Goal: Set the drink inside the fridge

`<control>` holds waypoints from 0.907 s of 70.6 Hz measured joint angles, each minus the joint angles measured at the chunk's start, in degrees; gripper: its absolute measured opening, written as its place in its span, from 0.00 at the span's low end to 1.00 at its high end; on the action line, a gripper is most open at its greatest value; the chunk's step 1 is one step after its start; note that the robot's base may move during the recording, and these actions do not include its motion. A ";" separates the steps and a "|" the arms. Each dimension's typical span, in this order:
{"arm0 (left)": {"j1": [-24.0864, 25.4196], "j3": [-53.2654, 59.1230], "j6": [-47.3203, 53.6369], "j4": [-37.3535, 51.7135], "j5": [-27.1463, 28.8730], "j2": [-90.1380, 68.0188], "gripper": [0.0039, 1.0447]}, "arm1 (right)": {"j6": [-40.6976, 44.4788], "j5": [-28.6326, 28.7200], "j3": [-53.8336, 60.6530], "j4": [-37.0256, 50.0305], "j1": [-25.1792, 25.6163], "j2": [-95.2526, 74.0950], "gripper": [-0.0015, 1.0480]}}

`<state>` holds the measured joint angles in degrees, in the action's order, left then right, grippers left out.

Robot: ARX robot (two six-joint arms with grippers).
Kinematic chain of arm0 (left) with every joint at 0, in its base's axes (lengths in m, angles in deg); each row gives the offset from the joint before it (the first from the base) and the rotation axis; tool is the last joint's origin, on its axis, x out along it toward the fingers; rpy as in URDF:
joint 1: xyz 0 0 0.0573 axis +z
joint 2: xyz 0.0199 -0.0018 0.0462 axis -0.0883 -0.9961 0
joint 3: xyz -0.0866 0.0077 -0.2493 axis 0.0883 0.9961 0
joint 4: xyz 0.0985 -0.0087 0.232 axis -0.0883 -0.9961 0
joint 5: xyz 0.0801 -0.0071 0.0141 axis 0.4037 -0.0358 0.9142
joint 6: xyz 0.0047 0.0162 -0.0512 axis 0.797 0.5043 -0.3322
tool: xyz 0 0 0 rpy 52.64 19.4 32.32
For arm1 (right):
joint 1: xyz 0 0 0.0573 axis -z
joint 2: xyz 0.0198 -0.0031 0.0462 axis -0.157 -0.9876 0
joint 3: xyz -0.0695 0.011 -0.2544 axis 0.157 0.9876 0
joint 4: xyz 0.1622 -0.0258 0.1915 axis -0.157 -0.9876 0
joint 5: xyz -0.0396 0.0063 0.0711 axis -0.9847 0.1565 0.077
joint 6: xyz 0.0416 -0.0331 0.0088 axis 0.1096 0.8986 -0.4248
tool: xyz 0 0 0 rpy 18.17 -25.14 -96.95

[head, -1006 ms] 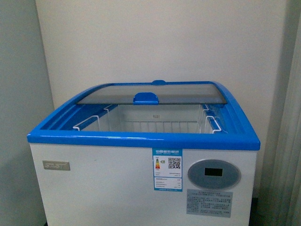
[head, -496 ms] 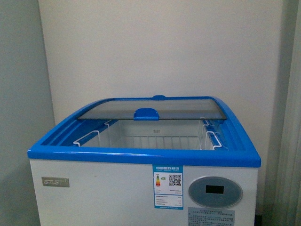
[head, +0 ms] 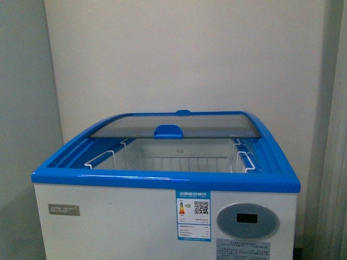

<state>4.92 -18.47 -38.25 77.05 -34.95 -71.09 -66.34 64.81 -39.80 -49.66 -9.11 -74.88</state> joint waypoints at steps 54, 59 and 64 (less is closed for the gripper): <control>0.00 0.00 -0.02 0.00 0.02 0.00 0.92 | -0.02 0.00 0.00 -0.22 0.00 0.07 0.93; 0.00 0.00 -0.02 0.00 0.02 0.00 0.92 | -0.02 0.00 0.00 -0.22 0.00 0.07 0.93; 0.00 0.00 -0.02 0.00 0.00 0.00 0.92 | -0.02 0.00 0.00 -0.22 0.00 0.07 0.93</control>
<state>4.92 -18.47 -38.27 77.05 -34.95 -71.09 -66.37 64.81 -39.80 -49.88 -9.11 -74.81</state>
